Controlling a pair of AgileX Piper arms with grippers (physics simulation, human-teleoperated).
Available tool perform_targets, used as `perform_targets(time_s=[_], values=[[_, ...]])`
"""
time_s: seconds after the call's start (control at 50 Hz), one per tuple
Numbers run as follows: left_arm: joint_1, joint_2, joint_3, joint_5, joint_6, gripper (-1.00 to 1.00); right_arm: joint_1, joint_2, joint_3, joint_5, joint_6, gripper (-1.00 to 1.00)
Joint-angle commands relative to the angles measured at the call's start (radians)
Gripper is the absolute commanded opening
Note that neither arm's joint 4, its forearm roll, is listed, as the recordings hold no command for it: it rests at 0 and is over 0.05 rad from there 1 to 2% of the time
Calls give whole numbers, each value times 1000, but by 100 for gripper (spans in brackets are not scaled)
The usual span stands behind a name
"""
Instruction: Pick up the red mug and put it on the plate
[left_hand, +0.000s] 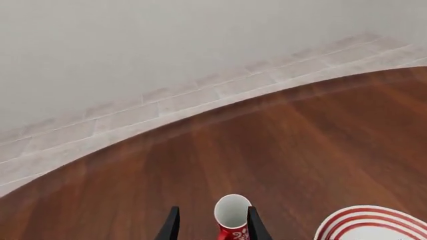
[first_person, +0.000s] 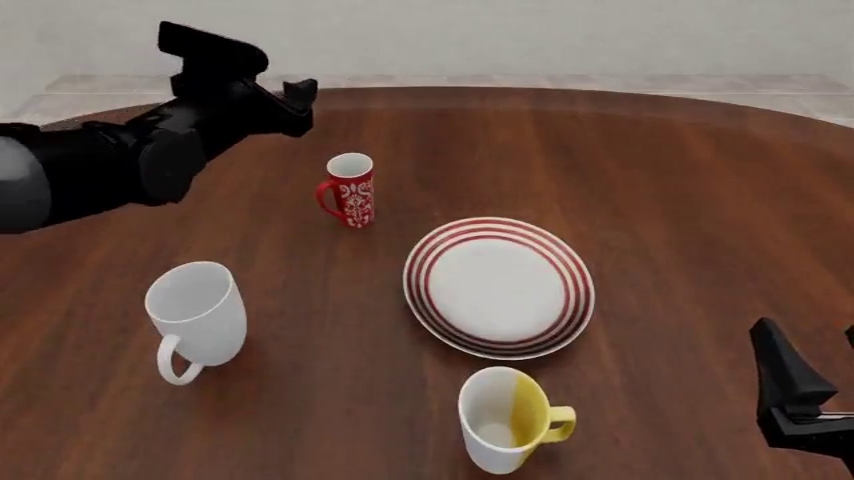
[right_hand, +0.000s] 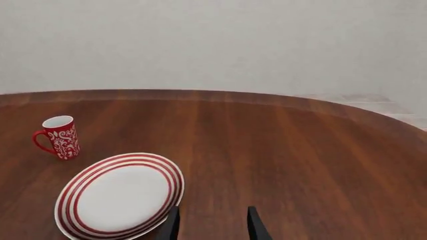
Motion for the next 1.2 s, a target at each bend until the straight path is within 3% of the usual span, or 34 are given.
perform_targets(time_s=[0.02,0.52,1.2], values=[[-4,71,-41,12,5,100,1,17,0,-14,-5,100],[-61,98,24,5,20,100,5,2,1,0,-17,100],[-28,179,21,-47,36,100,3,20,0,-13,-20,100]])
